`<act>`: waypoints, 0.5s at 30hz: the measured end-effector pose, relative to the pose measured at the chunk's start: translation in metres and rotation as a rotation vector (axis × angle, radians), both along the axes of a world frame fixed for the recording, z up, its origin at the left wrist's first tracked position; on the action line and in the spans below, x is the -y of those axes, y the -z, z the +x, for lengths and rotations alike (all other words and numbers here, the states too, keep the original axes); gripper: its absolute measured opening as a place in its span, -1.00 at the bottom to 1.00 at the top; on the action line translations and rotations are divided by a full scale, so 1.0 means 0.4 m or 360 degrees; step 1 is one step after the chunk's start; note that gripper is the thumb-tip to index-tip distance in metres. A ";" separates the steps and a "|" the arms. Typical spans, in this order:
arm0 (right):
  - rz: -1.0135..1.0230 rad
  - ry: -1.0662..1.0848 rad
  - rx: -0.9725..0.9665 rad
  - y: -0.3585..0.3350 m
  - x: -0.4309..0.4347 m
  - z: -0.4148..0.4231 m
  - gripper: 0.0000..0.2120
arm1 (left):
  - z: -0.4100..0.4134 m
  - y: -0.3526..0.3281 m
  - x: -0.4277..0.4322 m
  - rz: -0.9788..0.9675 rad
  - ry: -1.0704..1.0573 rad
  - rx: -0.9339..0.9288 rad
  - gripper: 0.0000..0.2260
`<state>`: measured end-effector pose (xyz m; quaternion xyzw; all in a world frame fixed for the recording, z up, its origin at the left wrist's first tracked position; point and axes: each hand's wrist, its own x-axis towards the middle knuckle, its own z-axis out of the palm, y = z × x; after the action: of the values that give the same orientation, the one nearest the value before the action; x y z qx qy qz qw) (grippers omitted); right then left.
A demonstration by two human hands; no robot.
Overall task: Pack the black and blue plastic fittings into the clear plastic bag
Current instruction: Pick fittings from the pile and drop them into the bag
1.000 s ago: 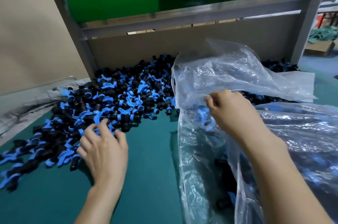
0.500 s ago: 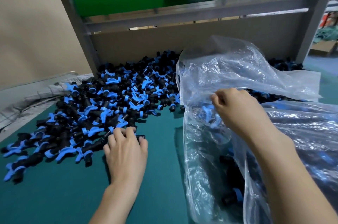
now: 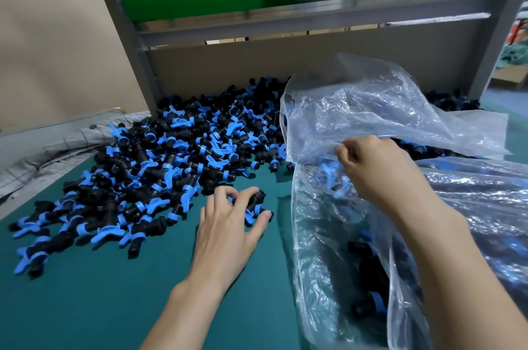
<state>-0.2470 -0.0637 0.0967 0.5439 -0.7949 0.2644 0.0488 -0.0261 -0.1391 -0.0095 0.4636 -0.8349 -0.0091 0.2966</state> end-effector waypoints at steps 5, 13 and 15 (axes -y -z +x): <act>0.0007 0.0011 -0.0009 0.001 -0.001 0.000 -0.65 | -0.036 -0.003 -0.018 -0.0094 0.0134 0.0286 -0.62; -0.0005 0.0003 0.0002 -0.001 -0.001 0.001 -0.65 | 0.003 0.015 0.007 0.0045 -0.0028 0.0175 -0.87; -0.0006 -0.0002 0.0006 -0.001 -0.002 0.001 -0.64 | 0.003 0.016 0.013 0.0105 -0.0086 0.0067 -0.87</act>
<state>-0.2466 -0.0628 0.0972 0.5439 -0.7941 0.2669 0.0481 -0.0248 -0.1444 -0.0157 0.4955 -0.8274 -0.0189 0.2637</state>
